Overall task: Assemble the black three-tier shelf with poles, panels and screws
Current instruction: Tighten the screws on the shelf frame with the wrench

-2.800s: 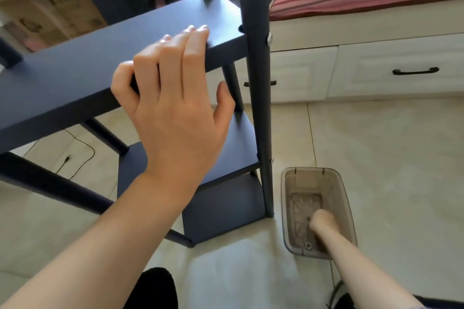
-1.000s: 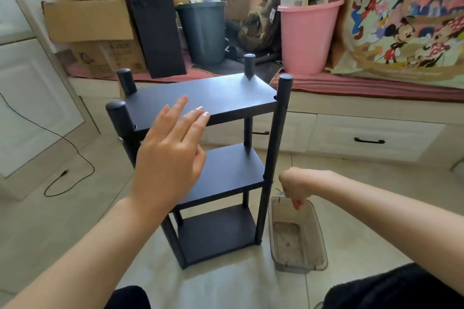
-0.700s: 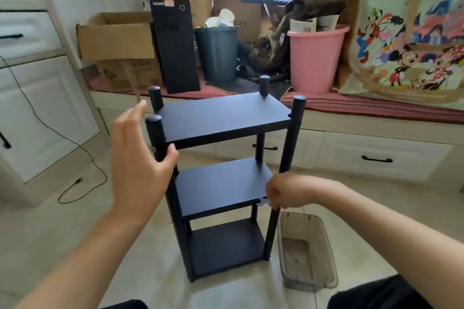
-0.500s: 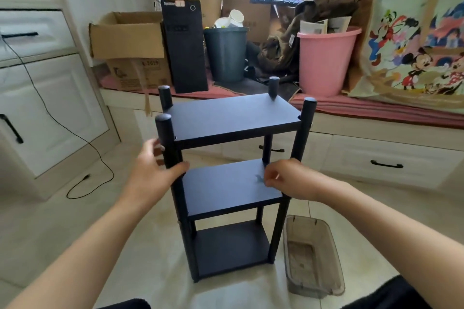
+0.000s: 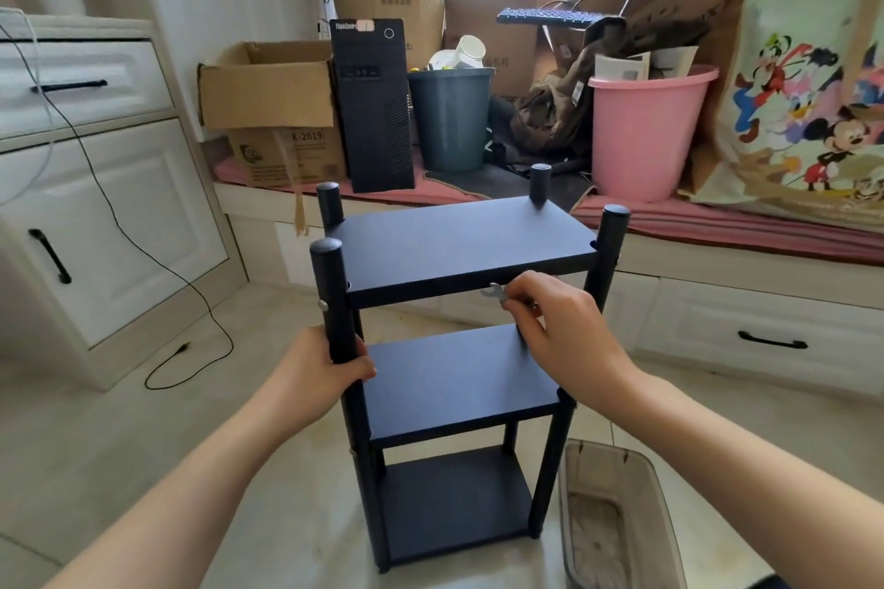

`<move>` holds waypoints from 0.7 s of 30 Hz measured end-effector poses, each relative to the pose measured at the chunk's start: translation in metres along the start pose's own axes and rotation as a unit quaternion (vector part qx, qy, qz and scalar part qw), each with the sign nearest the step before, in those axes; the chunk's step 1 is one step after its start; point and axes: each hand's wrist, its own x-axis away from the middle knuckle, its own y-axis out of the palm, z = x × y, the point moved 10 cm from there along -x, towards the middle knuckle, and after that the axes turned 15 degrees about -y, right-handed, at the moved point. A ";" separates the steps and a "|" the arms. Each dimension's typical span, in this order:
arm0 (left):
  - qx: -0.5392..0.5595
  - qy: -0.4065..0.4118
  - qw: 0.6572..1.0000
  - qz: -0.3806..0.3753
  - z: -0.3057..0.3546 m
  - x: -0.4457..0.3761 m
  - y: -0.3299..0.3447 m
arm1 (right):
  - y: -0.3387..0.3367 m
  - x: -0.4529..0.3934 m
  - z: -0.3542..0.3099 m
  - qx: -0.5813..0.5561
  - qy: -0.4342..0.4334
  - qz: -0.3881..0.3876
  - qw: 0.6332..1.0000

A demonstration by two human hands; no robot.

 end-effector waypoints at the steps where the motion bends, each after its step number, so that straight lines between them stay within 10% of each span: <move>1: -0.007 0.006 1.000 -0.002 0.002 0.002 0.001 | -0.001 -0.001 0.001 0.004 -0.001 0.000 1.000; 21: 0.157 0.193 0.966 0.074 0.104 0.046 0.021 | -0.037 -0.015 -0.018 -0.133 0.055 0.173 0.974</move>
